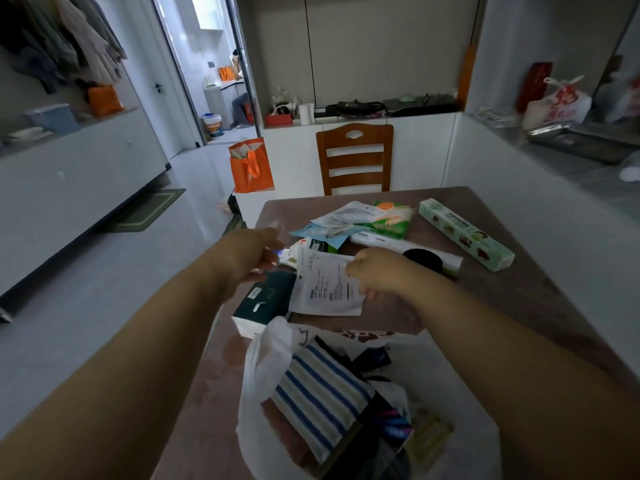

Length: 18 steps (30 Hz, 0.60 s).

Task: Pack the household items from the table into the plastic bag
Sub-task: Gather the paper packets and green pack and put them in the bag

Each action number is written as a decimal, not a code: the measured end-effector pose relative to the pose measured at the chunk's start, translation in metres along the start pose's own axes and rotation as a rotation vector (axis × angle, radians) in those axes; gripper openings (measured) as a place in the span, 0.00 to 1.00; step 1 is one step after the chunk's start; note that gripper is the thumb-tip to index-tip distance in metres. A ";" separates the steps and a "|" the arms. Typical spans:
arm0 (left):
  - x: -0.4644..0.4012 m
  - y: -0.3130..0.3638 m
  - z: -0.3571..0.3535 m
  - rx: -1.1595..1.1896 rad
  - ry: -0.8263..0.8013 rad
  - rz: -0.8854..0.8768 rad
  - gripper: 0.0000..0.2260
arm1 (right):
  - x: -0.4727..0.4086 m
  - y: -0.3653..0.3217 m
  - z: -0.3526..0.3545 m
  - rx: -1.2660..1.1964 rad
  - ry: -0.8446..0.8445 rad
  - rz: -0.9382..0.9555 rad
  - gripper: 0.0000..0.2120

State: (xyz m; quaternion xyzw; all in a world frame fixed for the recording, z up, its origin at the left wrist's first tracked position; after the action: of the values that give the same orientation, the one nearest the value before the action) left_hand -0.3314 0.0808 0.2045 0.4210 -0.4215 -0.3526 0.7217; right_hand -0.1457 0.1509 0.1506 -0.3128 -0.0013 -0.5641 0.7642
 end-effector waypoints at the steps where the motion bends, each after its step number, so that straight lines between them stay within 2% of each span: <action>1: -0.014 -0.001 -0.006 -0.013 -0.025 0.005 0.14 | -0.018 0.002 0.001 0.019 -0.020 -0.018 0.17; 5: -0.073 -0.018 -0.031 -0.036 -0.065 0.047 0.09 | -0.076 0.014 -0.005 0.102 -0.104 -0.072 0.14; 7: -0.111 -0.030 -0.037 -0.131 -0.018 0.018 0.14 | -0.101 0.022 -0.009 0.137 -0.124 -0.089 0.13; 8: -0.134 -0.037 -0.039 -0.222 0.000 0.005 0.18 | -0.113 0.025 -0.011 0.161 -0.121 -0.082 0.12; 11: -0.186 -0.058 -0.052 -0.651 0.042 -0.036 0.19 | -0.152 0.030 -0.015 0.224 -0.100 -0.036 0.13; 14: -0.225 -0.082 -0.064 -0.991 0.109 -0.055 0.28 | -0.183 0.032 -0.014 0.207 -0.065 -0.035 0.12; 16: -0.241 -0.082 -0.073 -1.105 0.143 -0.078 0.25 | -0.198 0.030 -0.011 0.223 -0.034 -0.038 0.14; 18: -0.250 -0.075 -0.084 -0.972 0.057 -0.112 0.13 | -0.209 0.029 -0.006 0.267 -0.019 -0.035 0.13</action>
State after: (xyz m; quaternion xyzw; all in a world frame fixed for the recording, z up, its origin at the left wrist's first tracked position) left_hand -0.3657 0.2933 0.0346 0.0669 -0.1646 -0.5352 0.8258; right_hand -0.1987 0.3327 0.0574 -0.2135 -0.0892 -0.5692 0.7890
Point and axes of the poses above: each hand's wrist, its own x-axis away from the middle knuckle, its own z-axis out of the back of the hand, y = z × x, the point moved 9 cm from there along -x, towards the middle knuckle, and after that the axes turned 9 degrees about x, right-handed, at the moved point
